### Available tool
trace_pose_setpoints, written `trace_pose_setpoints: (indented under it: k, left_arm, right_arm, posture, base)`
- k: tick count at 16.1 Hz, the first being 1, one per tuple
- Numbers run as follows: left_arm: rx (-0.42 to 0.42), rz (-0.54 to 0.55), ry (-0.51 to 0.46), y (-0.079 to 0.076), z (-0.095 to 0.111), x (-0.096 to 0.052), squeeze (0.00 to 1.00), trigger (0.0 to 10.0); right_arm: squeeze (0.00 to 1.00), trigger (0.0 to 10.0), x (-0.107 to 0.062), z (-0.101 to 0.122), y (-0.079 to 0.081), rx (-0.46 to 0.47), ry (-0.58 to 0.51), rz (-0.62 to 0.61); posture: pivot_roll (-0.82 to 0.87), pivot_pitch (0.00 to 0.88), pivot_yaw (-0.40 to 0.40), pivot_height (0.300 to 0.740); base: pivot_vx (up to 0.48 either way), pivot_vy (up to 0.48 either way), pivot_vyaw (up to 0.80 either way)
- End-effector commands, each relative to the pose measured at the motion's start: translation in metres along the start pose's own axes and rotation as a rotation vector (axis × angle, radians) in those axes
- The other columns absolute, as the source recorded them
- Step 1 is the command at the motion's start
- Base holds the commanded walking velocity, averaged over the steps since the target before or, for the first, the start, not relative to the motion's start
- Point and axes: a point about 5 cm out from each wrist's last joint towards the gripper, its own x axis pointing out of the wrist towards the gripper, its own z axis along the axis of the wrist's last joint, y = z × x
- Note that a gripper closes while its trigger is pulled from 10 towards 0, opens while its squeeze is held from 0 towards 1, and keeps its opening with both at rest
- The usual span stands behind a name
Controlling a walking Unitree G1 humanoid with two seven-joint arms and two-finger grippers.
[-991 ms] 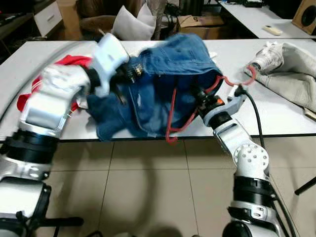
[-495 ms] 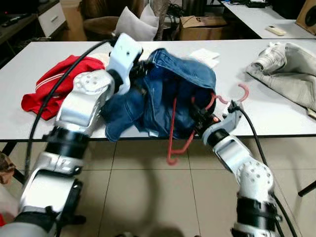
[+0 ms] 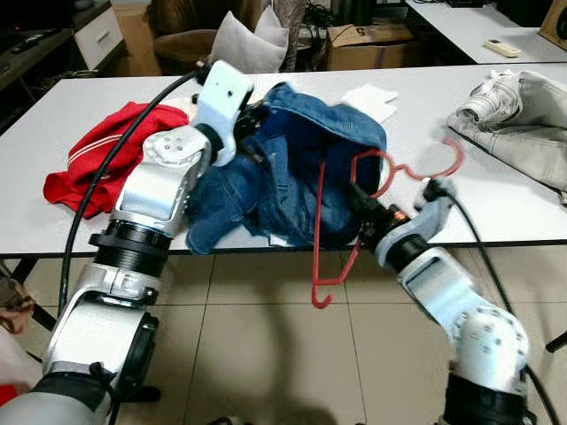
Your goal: Hang hanger
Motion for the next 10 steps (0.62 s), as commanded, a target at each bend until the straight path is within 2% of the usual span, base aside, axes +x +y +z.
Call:
trace_pose_setpoints:
  k: [1,4,5,6,7,8,10]
  left_arm:
    - [0.037,0.027,0.002,0.006,0.001,-0.001,0.00,0.0]
    - [0.065,0.066,0.017,0.016,-0.003,-0.003,0.00,0.0]
    - [0.076,0.074,0.017,0.019,-0.003,-0.003,0.00,0.0]
    - [0.082,0.068,-0.011,0.019,0.002,-0.001,0.00,0.0]
    - [0.074,0.051,-0.042,0.017,0.008,0.000,0.00,0.0]
    - [0.061,0.009,-0.121,0.011,0.023,0.001,0.00,0.0]
    - [0.079,-0.083,-0.234,0.000,0.045,-0.001,0.00,0.0]
  right_arm:
    - [0.00,10.0,-0.005,-0.017,0.008,0.083,0.030,0.012]
    - [0.00,10.0,-0.010,-0.015,0.008,0.090,0.025,-0.003]
    - [0.00,10.0,-0.013,-0.016,0.010,0.092,0.041,0.004]
    - [0.00,10.0,-0.017,-0.025,0.009,0.096,0.109,0.007]
    - [0.00,10.0,-0.017,-0.029,0.004,0.120,0.131,-0.015]
    - [0.00,10.0,-0.016,-0.036,-0.014,0.205,0.168,-0.090]
    - [0.00,10.0,-0.017,-0.045,-0.030,0.217,0.244,-0.120]
  posture:
    - [-0.12,0.000,0.091,0.740]
    - [-0.13,0.000,0.092,0.740]
    - [-0.13,0.000,0.092,0.740]
    - [-0.13,0.000,0.089,0.740]
    - [-0.13,0.000,0.089,0.740]
    - [-0.14,0.000,0.090,0.740]
    - [-0.14,0.000,0.090,0.740]
  base:
    - [0.000,0.000,0.00]
    - [0.000,0.000,0.00]
    - [0.000,0.000,0.00]
    - [0.000,0.000,0.00]
    - [0.000,0.000,0.00]
    - [0.000,0.000,0.00]
    - [0.000,0.000,0.00]
